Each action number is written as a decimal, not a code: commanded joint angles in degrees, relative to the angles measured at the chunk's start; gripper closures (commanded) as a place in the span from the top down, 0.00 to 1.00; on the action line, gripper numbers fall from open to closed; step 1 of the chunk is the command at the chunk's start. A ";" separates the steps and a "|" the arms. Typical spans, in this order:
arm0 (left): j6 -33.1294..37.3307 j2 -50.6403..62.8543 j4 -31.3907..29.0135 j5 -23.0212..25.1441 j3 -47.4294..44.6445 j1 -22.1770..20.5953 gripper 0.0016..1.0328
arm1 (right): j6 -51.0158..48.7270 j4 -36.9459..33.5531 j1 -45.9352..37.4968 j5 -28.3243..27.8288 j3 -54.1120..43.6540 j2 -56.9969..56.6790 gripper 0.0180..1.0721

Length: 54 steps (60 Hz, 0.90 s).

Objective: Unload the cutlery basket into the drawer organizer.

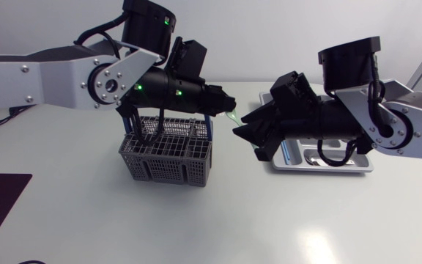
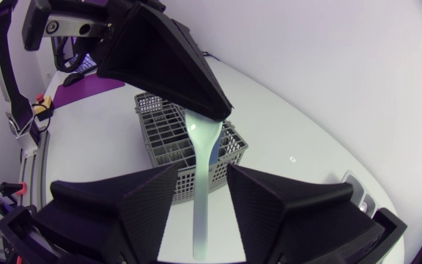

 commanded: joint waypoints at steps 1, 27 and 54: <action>-1.59 0.82 0.43 0.86 0.43 -0.22 0.04 | 1.28 0.82 0.88 0.93 0.98 0.74 0.31; -1.76 0.30 0.17 0.86 0.35 0.04 0.04 | 0.49 1.00 2.47 3.04 0.18 0.65 0.09; -2.29 -0.49 -0.01 1.21 0.35 0.75 0.54 | -0.21 1.00 3.43 2.86 -0.87 -0.06 0.07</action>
